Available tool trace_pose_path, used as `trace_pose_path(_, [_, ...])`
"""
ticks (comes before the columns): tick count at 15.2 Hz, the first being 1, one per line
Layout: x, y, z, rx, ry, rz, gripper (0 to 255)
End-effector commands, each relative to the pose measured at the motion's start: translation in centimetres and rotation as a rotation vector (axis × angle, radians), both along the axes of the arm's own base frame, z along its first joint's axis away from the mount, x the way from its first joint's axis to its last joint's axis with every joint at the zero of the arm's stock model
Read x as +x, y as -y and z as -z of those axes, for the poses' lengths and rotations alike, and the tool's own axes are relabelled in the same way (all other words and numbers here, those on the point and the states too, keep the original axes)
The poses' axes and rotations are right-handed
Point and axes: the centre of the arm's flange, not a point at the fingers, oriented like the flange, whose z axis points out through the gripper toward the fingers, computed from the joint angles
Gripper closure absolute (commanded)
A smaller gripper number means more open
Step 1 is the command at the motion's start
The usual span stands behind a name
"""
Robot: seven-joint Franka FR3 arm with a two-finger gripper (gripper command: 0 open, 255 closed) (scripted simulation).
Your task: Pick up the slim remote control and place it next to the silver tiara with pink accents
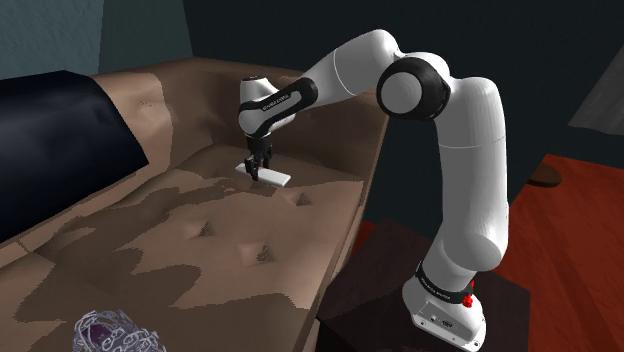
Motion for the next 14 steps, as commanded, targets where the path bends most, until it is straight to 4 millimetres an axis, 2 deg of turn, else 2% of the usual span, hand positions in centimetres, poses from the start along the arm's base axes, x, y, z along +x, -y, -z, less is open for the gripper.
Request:
trace_pose_path(1, [0.0,0.0,0.0,0.000,-0.001,0.000,255])
trace_pose_path(9, [0.0,0.0,0.0,0.000,-0.001,0.000,255])
trace_pose_path(14, [0.0,0.0,-2.6,0.000,-0.001,0.000,255])
